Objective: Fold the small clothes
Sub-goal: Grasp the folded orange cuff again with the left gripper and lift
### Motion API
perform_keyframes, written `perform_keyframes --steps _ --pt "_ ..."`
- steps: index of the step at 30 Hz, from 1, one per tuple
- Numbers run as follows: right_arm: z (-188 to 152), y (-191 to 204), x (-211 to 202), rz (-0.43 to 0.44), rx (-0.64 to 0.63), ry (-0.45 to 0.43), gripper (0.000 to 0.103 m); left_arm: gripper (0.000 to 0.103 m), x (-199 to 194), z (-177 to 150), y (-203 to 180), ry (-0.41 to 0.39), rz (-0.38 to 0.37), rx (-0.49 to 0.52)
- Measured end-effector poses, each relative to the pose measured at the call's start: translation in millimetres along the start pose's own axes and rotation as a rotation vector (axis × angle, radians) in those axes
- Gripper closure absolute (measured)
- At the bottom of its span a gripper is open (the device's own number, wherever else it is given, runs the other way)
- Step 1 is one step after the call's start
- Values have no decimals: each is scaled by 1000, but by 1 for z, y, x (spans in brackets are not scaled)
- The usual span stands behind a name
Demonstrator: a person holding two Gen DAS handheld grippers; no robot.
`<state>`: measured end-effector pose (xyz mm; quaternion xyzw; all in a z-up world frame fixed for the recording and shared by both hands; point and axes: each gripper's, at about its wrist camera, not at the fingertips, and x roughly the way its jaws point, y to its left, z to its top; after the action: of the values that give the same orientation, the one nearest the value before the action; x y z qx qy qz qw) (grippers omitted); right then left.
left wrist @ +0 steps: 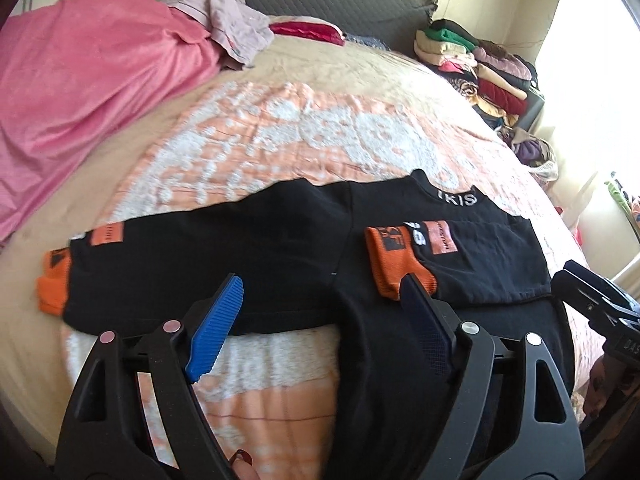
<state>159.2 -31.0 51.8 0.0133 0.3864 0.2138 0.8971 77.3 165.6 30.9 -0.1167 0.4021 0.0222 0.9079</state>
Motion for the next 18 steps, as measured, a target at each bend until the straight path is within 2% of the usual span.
perform_keyframes --steps 18 --pt "18 91 22 78 -122 -6 5 30 -29 -10 89 -30 74 -120"
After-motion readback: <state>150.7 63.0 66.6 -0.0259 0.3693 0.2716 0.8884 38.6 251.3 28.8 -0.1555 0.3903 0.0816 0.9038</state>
